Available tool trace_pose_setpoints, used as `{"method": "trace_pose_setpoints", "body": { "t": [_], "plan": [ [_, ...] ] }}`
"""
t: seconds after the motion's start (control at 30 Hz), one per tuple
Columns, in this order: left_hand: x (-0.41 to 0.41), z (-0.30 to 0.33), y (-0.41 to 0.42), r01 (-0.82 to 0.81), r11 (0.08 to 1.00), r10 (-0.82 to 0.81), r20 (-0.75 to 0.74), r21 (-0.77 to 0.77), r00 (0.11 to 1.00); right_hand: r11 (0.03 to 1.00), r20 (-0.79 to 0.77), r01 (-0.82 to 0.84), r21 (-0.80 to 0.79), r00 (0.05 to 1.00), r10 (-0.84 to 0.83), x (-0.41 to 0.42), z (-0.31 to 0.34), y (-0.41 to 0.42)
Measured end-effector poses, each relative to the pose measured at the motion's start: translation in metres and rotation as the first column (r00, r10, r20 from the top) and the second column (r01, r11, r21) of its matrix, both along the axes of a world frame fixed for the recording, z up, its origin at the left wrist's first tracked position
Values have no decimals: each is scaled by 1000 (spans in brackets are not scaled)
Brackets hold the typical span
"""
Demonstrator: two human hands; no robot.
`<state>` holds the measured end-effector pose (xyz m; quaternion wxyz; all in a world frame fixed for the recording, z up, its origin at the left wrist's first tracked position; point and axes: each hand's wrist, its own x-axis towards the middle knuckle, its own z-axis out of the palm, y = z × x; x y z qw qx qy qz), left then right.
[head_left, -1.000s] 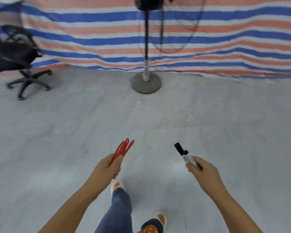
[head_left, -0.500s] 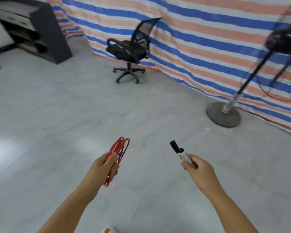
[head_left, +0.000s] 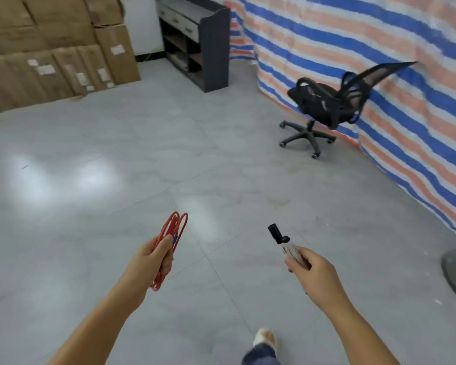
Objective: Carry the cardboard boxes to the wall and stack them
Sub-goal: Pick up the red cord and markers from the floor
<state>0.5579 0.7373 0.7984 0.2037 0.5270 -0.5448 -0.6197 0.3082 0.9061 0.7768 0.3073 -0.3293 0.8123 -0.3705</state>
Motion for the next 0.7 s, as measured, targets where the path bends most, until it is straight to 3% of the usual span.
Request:
{"method": "trace_pose_setpoints", "body": {
  "t": [0.3, 0.43, 0.7],
  "plan": [
    [-48, -3, -81, -243, 970, 243, -63, 5, 968, 970, -26, -242, -24, 970, 242, -87, 13, -165],
    [-67, 0, -112, -381, 925, 379, -75, -8, 922, 930, 32, -368, -13, 929, 369, -114, 20, -244],
    [-41, -5, -170, -585, 811, 586, -39, 16, 810, 781, 94, -625, -12, 777, 623, -73, 8, -386]
  ]
}}
